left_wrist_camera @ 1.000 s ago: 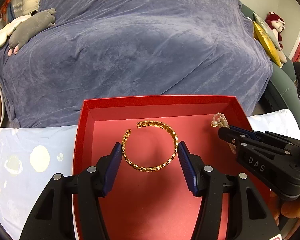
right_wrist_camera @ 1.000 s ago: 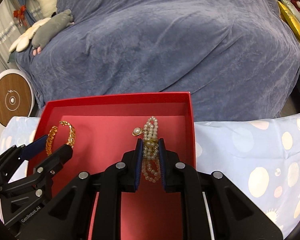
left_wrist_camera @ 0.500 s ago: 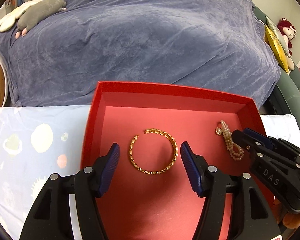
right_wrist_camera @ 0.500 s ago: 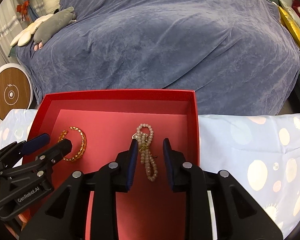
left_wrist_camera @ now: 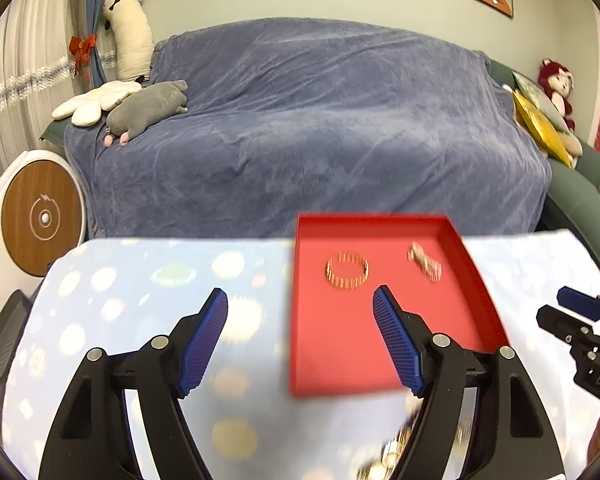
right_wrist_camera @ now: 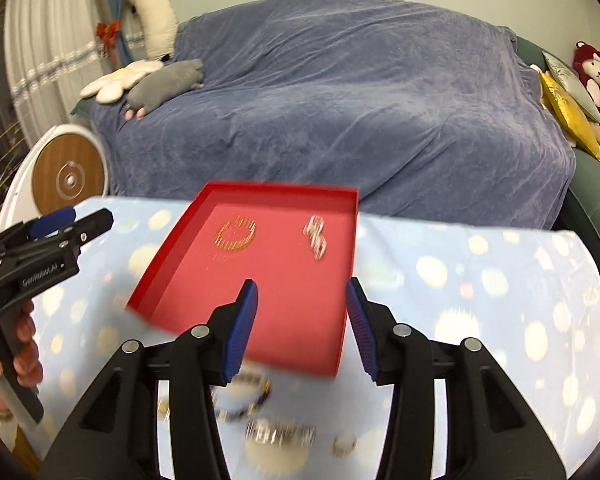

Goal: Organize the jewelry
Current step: 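Lift both open tools out of the box toward the watches, then grasp the gold watch with the left tool while the right tool grasps the silver watch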

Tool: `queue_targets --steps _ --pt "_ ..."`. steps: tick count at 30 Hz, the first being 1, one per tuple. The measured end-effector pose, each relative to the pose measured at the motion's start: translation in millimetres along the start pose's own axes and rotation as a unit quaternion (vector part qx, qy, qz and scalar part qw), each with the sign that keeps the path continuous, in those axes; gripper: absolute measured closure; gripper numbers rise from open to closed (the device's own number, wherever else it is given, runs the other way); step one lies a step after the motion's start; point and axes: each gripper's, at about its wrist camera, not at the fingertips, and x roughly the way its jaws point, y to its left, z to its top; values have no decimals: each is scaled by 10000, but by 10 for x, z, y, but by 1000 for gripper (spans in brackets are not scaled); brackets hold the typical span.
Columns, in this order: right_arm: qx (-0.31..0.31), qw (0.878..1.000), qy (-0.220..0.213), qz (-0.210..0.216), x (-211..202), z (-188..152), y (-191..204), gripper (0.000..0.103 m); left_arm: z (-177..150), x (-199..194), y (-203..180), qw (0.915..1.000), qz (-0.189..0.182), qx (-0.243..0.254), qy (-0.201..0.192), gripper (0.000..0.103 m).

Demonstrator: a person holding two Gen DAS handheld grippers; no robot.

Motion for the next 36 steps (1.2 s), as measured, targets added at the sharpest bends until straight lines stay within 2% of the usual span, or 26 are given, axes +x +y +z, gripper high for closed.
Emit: queue_targets --steps 3,5,7,9,13,19,26,33,36 --pt "-101 9998 -42 -156 -203 -387 95 59 -390 -159 46 9993 -195 -54 325 30" --pt "-45 9999 54 -80 -227 -586 125 59 -658 -201 79 9978 -368 -144 540 30" --pt "19 9998 171 39 -232 -757 110 59 -878 -212 53 9973 -448 -157 569 30" --pt "18 9995 298 111 -186 -858 98 59 -1034 -166 -58 9962 -511 130 695 30" --pt "-69 9988 474 143 -72 -940 90 59 -1220 -37 -304 9920 -576 897 671 30" --pt "38 9977 648 169 25 -1046 58 59 -1376 215 -389 9877 -746 1074 857 30" --pt "101 9969 737 263 77 -1051 52 59 -1459 303 -529 9837 -851 1289 921 33" --pt "162 9966 763 267 96 -1047 34 59 -1496 388 -538 9815 -1000 1216 1086 51" --pt "164 9964 787 256 111 -1046 26 59 -1493 392 -527 9815 -1052 1167 1092 54"
